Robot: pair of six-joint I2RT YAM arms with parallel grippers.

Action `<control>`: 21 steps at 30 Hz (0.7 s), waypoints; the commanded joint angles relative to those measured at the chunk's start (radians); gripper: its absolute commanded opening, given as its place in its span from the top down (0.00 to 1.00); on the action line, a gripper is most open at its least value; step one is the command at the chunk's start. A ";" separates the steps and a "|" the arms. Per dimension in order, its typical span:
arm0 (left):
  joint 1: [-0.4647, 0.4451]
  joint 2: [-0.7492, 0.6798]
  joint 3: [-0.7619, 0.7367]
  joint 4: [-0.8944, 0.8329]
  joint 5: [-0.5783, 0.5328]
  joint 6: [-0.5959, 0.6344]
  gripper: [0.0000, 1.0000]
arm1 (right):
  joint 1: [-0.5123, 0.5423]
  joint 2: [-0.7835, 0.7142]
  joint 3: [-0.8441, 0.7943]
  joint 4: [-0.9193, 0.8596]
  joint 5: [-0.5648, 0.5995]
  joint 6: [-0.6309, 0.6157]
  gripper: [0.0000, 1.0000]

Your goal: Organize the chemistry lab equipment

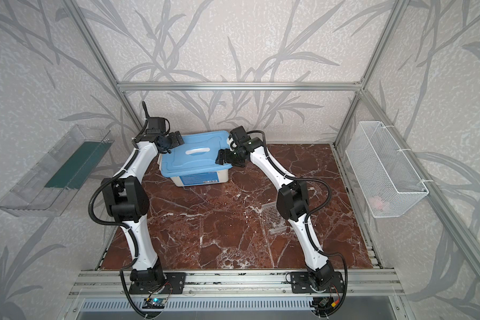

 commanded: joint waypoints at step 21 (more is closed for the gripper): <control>-0.004 0.017 0.014 -0.143 -0.045 -0.015 0.02 | 0.048 -0.330 -0.368 0.046 0.168 -0.431 0.24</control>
